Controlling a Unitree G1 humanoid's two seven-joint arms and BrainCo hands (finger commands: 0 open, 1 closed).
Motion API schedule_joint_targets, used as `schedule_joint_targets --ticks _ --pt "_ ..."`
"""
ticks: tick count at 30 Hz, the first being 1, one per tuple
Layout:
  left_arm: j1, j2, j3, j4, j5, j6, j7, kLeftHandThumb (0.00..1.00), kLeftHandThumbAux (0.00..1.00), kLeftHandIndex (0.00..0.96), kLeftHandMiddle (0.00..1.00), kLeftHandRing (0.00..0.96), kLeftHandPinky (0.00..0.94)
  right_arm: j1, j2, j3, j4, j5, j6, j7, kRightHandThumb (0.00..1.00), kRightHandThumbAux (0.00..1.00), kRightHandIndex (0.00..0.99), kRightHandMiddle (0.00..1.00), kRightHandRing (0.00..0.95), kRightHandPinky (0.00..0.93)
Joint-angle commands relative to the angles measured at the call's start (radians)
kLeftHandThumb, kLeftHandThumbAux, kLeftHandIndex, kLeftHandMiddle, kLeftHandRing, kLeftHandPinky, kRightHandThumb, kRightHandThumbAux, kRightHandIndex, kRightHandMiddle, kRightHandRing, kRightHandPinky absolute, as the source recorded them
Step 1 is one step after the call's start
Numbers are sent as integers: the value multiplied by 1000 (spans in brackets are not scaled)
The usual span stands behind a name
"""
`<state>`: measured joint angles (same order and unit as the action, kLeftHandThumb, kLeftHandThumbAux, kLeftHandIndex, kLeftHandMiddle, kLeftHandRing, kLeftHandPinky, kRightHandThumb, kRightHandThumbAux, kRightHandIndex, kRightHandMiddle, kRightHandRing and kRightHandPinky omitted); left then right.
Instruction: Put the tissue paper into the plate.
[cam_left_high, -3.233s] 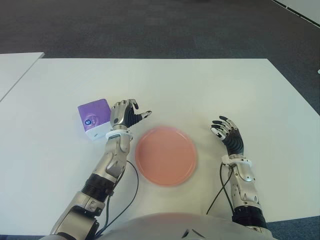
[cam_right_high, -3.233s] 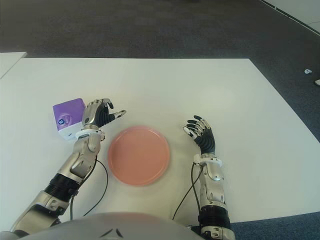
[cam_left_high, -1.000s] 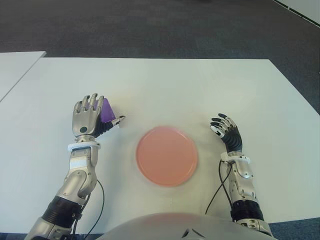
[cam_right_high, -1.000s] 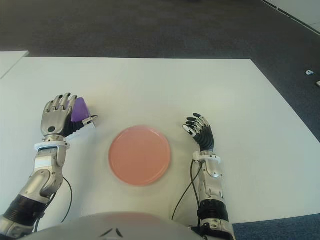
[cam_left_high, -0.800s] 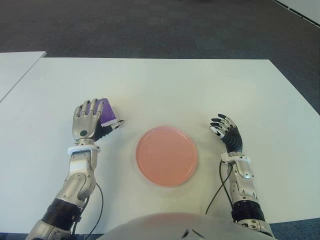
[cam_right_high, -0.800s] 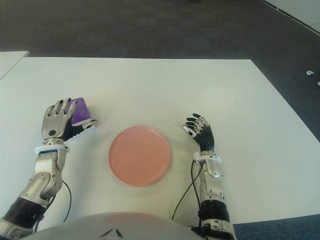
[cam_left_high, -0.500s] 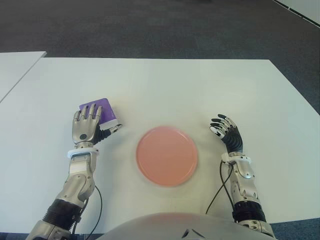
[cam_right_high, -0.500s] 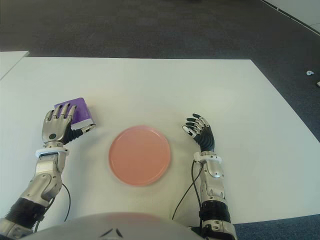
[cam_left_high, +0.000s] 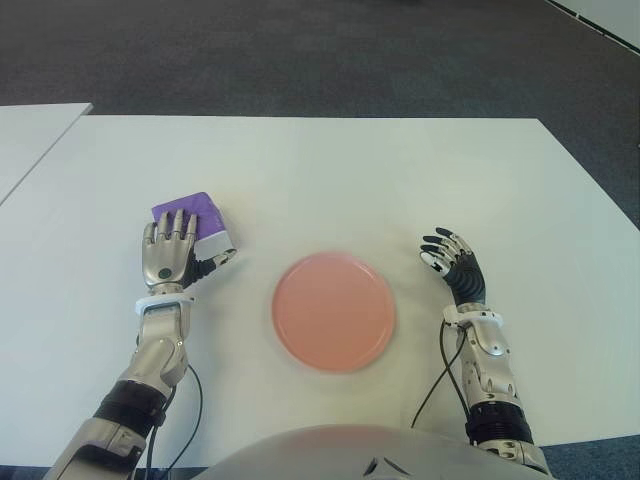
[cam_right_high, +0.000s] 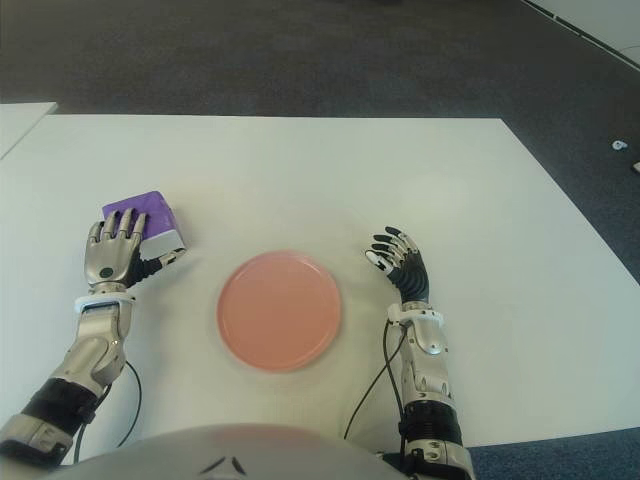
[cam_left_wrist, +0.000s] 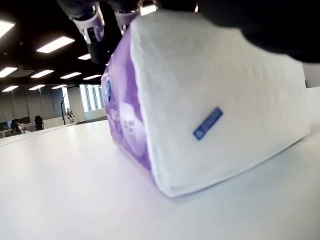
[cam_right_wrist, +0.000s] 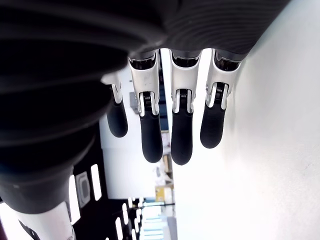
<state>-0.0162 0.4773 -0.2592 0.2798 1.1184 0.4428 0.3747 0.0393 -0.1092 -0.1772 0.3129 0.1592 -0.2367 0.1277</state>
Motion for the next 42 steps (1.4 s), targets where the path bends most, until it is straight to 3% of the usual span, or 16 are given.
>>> schedule_joint_targets --ticks 1,24,42 --pt "-4 -12 -19 66 -18 2 28 340 47 0 0 0 0 76 10 2 65 -9 76 -10 289 770 223 350 346 336" --pt "-96 -28 -42 220 -60 15 234 308 69 0 0 0 0 71 14 -5 77 1 74 -9 324 784 232 362 372 380" --pt "-127 -36 -48 238 -106 -10 293 287 93 0 0 0 0 51 14 1 100 -10 78 -17 305 781 229 356 352 326"
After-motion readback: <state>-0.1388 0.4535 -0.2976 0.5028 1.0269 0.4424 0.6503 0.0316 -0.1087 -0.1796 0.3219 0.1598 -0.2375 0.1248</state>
